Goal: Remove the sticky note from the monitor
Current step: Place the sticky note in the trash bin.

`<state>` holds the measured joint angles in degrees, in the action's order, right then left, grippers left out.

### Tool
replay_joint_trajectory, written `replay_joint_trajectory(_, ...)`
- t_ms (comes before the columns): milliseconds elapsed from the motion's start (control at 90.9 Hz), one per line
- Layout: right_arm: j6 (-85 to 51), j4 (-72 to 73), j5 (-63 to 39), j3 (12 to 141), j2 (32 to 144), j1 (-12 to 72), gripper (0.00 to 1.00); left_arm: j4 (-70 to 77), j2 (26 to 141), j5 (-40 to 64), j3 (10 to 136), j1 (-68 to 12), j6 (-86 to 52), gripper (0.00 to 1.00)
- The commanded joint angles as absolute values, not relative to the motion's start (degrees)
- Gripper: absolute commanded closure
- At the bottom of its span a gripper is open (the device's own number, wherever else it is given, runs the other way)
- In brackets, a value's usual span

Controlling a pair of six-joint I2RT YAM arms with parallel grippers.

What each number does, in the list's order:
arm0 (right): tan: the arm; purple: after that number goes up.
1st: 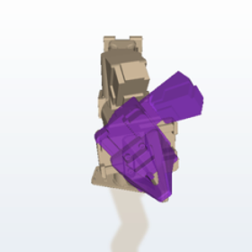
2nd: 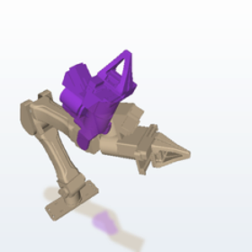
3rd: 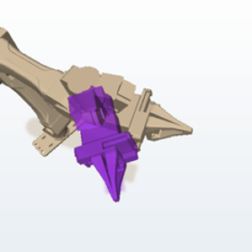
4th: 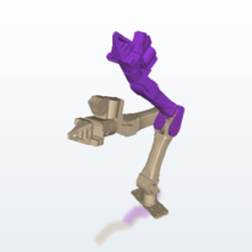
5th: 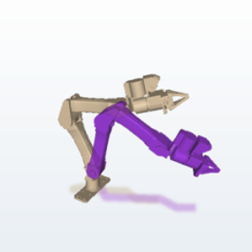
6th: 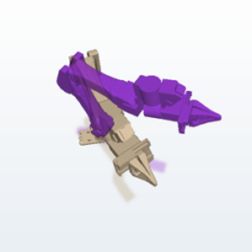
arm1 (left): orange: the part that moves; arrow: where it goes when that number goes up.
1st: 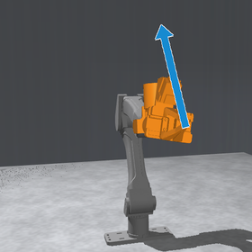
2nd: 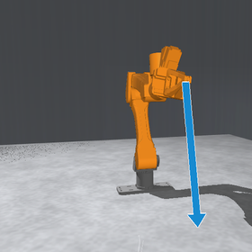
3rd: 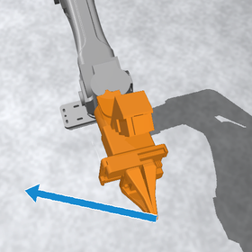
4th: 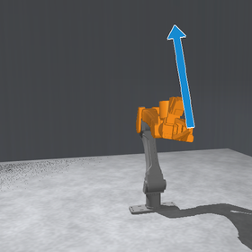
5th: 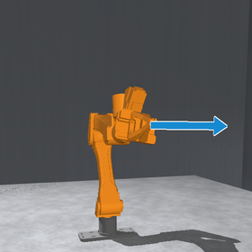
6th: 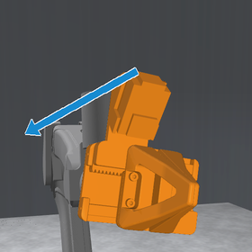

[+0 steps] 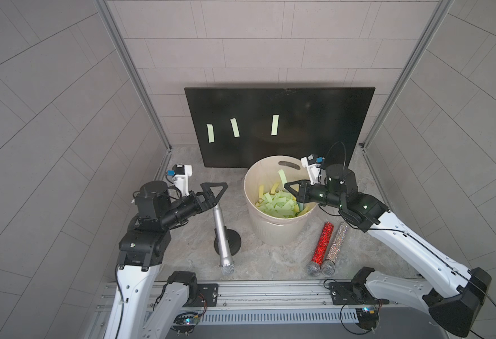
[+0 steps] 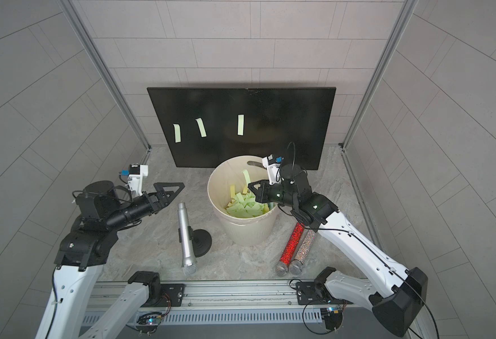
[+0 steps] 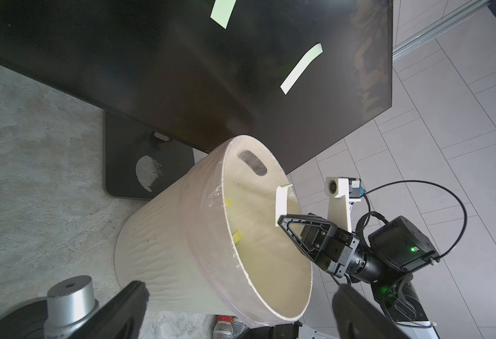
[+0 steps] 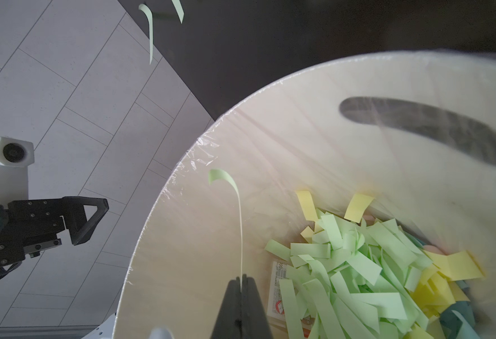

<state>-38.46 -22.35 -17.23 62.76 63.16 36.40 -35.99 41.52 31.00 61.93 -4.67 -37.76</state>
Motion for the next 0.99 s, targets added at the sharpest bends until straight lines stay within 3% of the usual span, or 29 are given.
replay_joint_trajectory(0,-36.39,-25.24,-15.62,63.19,62.83,36.65,0.89,-34.73,41.5,31.92,61.52,-4.99,-37.78,0.0)
replay_joint_trajectory(187,-35.31,-26.7,-15.05,64.44,62.93,36.74,0.81,-34.63,41.68,32.01,61.78,-4.93,-37.88,0.0)
replay_joint_trajectory(980,-32.43,-27.72,-14.15,75.43,67.1,36.25,0.69,-34.84,41.35,31.73,61.44,-4.97,-37.58,0.0)
